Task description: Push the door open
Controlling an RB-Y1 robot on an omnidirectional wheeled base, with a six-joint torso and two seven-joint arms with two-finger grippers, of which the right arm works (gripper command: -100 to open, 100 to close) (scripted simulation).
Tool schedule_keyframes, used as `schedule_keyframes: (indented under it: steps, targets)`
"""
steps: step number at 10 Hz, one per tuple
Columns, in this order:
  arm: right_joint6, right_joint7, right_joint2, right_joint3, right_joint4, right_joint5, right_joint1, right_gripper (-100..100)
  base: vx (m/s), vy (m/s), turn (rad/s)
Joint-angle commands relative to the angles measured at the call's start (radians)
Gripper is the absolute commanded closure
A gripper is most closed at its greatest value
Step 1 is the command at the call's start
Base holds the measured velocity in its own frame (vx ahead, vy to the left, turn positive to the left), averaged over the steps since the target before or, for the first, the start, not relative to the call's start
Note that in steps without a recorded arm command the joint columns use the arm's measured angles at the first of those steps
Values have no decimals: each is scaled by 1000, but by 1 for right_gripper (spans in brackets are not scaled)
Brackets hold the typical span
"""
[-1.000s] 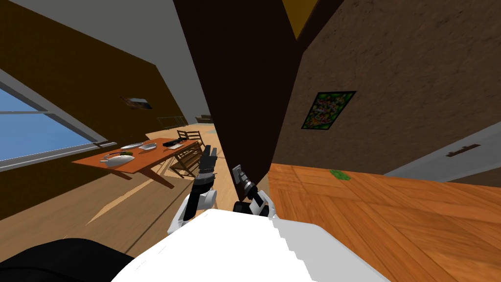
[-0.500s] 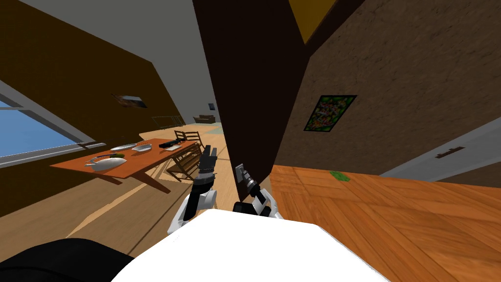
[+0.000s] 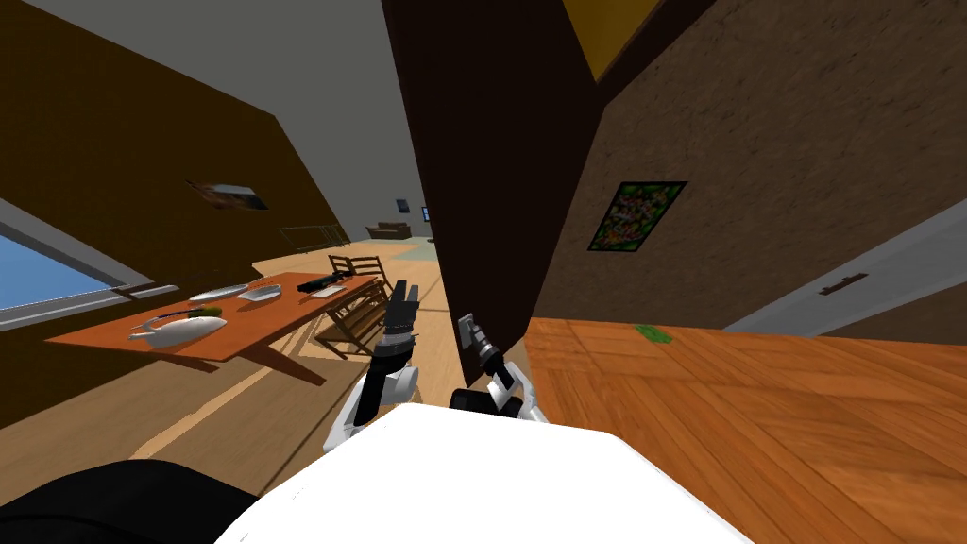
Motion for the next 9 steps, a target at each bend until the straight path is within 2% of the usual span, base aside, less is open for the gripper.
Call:
schedule_keyframes:
  steps: [1,2,3,4,6,9]
  targets:
    - [-1,4,23,-31,3,-5,-3,100,36,233,-107]
    - [0,6,40,-40,4,-7,-4,100,23,198,-93]
    - [1,5,25,-31,4,-5,0,100,21,78,-31]
    - [-3,7,-2,-56,5,-11,-7,100,97,106,-31]
    - [-3,11,-21,-81,8,-17,-11,100,130,199,-69]
    - [-3,14,-26,-110,11,-23,-16,100,65,181,-77]
